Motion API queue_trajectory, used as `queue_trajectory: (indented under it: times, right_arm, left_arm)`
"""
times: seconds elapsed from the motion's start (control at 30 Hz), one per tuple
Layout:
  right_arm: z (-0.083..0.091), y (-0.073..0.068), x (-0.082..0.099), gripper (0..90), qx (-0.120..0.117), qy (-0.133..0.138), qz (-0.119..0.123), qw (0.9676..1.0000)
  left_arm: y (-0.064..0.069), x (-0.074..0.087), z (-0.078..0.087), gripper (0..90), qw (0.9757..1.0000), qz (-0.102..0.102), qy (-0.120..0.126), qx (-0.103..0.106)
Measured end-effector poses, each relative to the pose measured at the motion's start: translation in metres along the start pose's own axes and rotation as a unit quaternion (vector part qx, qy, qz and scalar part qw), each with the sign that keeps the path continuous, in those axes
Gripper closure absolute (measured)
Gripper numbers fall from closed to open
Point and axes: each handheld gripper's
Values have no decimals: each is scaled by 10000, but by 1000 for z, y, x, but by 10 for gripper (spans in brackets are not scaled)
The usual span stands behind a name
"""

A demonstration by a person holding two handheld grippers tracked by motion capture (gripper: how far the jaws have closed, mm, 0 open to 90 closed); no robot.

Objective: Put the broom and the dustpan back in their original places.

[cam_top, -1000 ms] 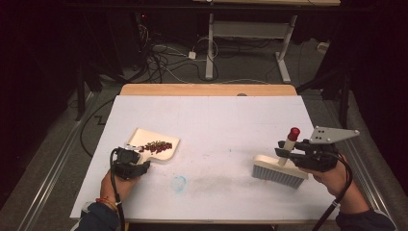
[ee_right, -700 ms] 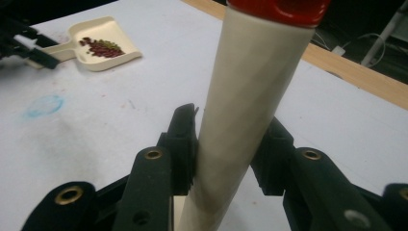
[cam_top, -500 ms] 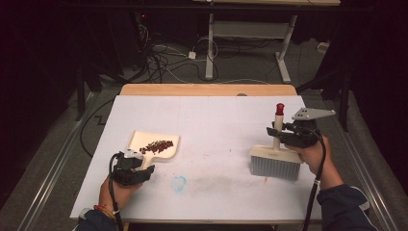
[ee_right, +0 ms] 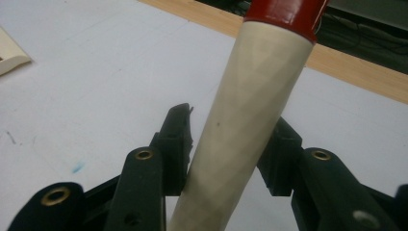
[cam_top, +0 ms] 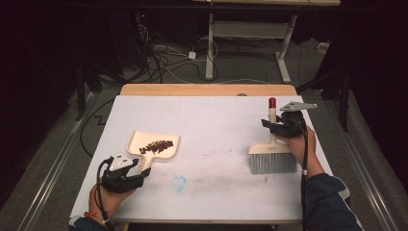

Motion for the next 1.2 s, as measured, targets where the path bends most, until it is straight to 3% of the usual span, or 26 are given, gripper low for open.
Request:
queue_trajectory:
  times: [0.13, 0.27, 0.33, 0.43, 0.67, 1.03, 1.2]
  right_arm:
    - [-11, -1, 0, 602, 159, -19, -24, 9999]
    - [-19, -1, 1, 595, 354, -47, -69, 9993]
    - [-22, -1, 1, 591, 466, -15, -94, 9989]
    - [-26, -2, 1, 588, 677, -3, -109, 9976]
    - [-29, -2, 3, 578, 874, 235, -202, 9957]
    - [-28, -4, 4, 533, 723, 429, -260, 9961]
    - [-23, -6, 1, 445, 764, 622, -275, 9948]
  left_arm:
    - [7, 5, 4, 338, 9997, -206, 90, -129]
    - [7, 8, 3, 288, 9996, -220, 153, -30]
    - [7, 8, 2, 251, 9996, -234, 149, -84]
    - [6, 8, 2, 231, 9994, -257, 176, -136]
    - [7, 7, 0, 230, 9991, -337, 171, -212]
    - [13, 7, -7, 230, 9984, -472, 21, -307]
    - [12, 8, -8, 217, 9984, -463, 68, -313]
Point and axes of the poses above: each handheld gripper's, and its own axes: z roughly backward along the jaws, x roughly out of its underside, y roughly to its right, and after that the axes turned 5 degrees about x, right-handed
